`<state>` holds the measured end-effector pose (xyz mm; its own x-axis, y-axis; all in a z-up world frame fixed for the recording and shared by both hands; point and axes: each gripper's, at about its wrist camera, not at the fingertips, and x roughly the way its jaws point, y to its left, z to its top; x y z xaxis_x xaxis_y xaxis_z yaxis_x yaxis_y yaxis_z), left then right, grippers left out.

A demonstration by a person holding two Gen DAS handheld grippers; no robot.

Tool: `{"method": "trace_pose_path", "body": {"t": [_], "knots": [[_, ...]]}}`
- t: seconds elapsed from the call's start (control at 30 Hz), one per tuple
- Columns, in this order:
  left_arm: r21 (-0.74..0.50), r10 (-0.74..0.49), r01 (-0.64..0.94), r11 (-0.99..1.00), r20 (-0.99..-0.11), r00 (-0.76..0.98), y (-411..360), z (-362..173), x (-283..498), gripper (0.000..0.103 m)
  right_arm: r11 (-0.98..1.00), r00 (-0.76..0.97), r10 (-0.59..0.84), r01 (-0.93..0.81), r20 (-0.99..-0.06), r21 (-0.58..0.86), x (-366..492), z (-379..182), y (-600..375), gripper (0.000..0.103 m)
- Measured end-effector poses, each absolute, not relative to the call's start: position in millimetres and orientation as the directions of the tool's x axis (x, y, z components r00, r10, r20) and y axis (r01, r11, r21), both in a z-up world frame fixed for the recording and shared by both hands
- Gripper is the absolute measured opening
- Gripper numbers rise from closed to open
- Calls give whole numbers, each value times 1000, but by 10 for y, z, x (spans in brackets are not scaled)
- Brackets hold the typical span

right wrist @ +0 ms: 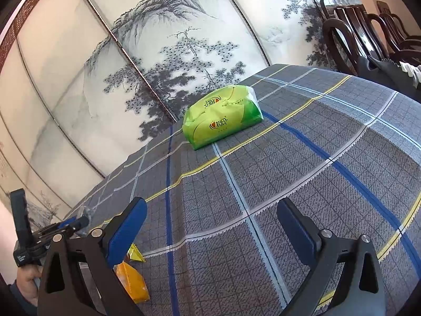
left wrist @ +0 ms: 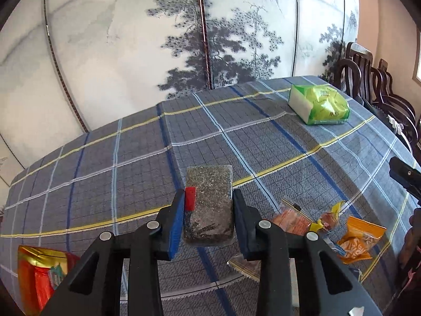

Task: Organize snacks
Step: 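Carry the grey block into the tin and open the left tool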

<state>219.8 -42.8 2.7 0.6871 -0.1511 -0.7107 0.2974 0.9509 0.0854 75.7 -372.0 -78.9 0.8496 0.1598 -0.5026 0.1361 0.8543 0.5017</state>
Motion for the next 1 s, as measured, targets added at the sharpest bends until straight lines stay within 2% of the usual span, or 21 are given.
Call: {"method": "trace_pose_path", "body": {"t": [0.3,0.63,0.83,1.0], "knots": [[158,-59,219,963,-668,741,-52,408,1874,31,856,843,153,148,-516,495,765,-822,-3728,100],[234,91,80,969,-639,764,760,580,1578,31,856,831,151,161,-535,491,798,-830,-3732,100],[252,174,-11,968,-638,750,1318,570,1389,31,856,830,149,164,-538,490,804,-837,-3735,101],[222,193,-58,973,-654,732,1715,518,1182,31,858,823,152,165,-548,486,814,-866,-3728,101]]}}
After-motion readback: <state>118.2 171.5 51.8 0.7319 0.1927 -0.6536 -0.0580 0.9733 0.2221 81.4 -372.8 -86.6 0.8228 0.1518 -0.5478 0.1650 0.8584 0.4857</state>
